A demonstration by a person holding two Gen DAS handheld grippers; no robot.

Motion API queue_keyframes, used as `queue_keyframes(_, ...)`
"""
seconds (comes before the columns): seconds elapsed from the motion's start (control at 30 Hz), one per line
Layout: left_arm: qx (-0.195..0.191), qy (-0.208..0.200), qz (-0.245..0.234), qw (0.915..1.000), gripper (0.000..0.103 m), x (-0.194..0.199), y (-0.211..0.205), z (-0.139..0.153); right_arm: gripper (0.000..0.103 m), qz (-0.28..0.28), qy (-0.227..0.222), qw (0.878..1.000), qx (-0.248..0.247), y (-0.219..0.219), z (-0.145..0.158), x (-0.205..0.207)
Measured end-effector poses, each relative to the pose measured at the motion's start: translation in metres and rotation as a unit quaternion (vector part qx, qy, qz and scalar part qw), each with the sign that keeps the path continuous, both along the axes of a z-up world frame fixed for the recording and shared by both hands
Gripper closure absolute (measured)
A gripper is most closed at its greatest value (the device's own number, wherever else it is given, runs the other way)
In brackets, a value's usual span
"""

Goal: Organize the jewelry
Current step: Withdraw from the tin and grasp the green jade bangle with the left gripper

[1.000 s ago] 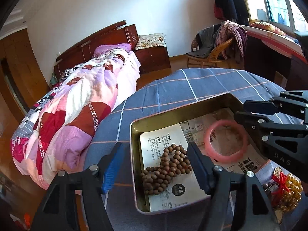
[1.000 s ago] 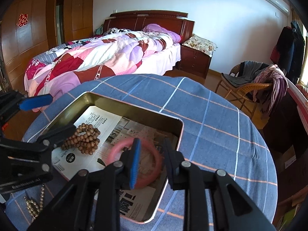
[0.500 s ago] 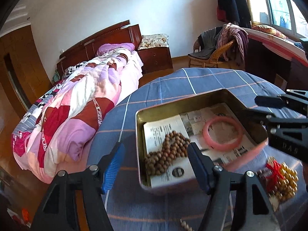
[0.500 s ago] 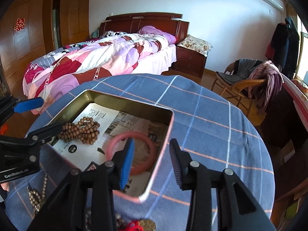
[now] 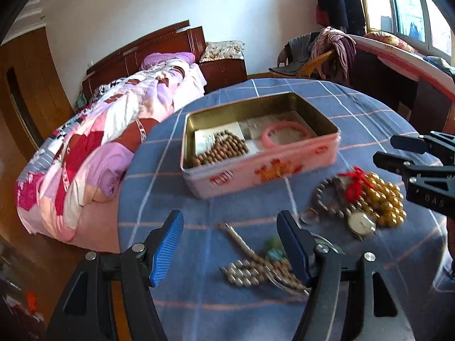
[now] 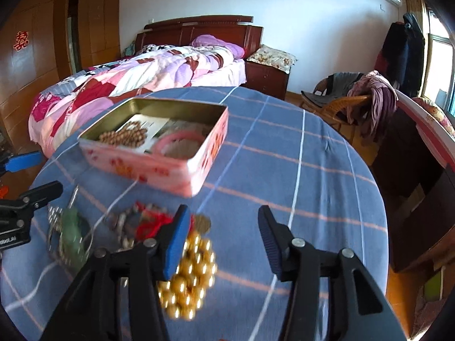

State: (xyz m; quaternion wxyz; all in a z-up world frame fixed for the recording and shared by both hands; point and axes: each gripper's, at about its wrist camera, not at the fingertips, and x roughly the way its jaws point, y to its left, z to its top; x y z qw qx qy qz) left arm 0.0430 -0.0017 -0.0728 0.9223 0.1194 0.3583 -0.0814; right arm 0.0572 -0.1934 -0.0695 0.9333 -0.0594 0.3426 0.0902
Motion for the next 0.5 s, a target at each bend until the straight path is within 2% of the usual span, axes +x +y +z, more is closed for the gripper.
queue_keyframes(0.17,0.013,0.013,0.007,0.9998,0.035,-0.015,0.000,-0.007,0.048,-0.007,-0.020,0.999,-0.028,-0.003,0.001,-0.004)
queue_keyframes(0.23,0.001,0.025,0.003,0.9997,0.035,-0.017,0.000,-0.008,0.045,-0.009,-0.019,1.000,-0.019,-0.006,0.000,-0.003)
queue_keyframes(0.3,0.014,0.035,-0.002,0.9993,0.035,-0.020,-0.004,-0.014,0.045,-0.009,-0.019,1.000,-0.023,-0.005,-0.002,-0.004)
queue_keyframes(0.33,0.012,0.040,-0.004,0.9991,0.041,-0.020,-0.004,-0.017,0.045,-0.007,-0.022,0.999,-0.025,-0.005,-0.002,-0.005)
queue_keyframes(0.37,0.008,0.047,-0.008,0.9988,0.054,-0.019,-0.005,-0.021,0.045,-0.005,-0.023,0.999,-0.025,-0.004,-0.003,-0.005)
queue_keyframes(0.43,0.004,0.068,-0.016,0.9975,0.060,-0.018,-0.008,-0.031,0.045,-0.004,-0.022,0.999,-0.027,-0.002,-0.005,-0.007)
queue_keyframes(0.5,-0.002,0.065,-0.018,0.9977,0.062,-0.019,-0.009,-0.034,0.045,-0.003,-0.021,0.999,-0.027,-0.001,-0.007,-0.007)
